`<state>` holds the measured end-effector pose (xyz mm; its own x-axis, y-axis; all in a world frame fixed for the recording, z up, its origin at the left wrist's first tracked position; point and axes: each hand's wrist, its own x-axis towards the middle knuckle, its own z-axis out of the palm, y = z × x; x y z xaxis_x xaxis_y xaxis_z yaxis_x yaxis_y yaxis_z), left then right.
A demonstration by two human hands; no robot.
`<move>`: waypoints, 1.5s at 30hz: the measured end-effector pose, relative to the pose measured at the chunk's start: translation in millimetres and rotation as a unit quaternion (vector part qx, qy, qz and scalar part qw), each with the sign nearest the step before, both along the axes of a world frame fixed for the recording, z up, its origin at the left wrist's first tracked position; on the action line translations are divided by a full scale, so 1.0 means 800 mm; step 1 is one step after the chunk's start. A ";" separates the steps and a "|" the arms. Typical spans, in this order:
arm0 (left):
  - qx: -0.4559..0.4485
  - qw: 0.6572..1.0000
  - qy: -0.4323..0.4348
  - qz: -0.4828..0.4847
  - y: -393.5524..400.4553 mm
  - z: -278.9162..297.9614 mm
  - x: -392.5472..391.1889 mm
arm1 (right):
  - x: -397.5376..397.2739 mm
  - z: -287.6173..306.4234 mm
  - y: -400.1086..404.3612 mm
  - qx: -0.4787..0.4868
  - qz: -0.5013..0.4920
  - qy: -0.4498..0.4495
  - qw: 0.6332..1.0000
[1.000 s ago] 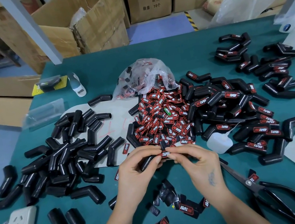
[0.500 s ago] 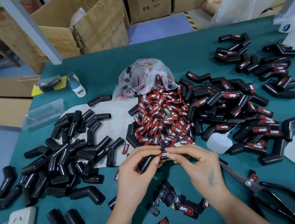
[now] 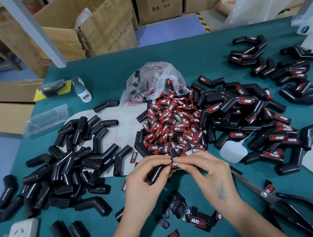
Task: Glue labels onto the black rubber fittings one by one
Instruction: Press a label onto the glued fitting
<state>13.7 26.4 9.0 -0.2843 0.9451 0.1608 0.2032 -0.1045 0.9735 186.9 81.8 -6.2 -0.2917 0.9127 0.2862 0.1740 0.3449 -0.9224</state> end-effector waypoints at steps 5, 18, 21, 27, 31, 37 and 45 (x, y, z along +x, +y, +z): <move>0.000 1.000 0.004 -0.003 0.000 -0.003 -0.003 | 0.000 0.005 0.000 0.062 0.006 -0.052 0.997; -0.008 0.996 -0.091 -0.002 -0.002 0.000 0.001 | 0.001 0.008 0.001 -0.033 -0.020 0.030 0.999; -0.008 0.995 -0.103 0.000 -0.001 0.000 0.002 | 0.000 0.008 -0.001 -0.037 -0.026 0.039 0.998; -0.014 0.994 -0.110 0.002 -0.004 0.000 0.002 | 0.003 0.002 0.000 0.014 -0.016 0.014 1.000; -0.019 0.992 -0.124 0.007 -0.003 0.001 0.003 | 0.003 -0.007 0.004 0.161 -0.020 -0.071 0.984; -0.028 0.986 -0.164 0.016 -0.004 0.006 0.003 | 0.005 -0.013 0.007 0.303 -0.043 -0.185 0.934; -0.029 0.987 -0.156 0.013 -0.003 -0.001 -0.001 | 0.005 -0.003 0.005 0.314 -0.041 -0.187 0.930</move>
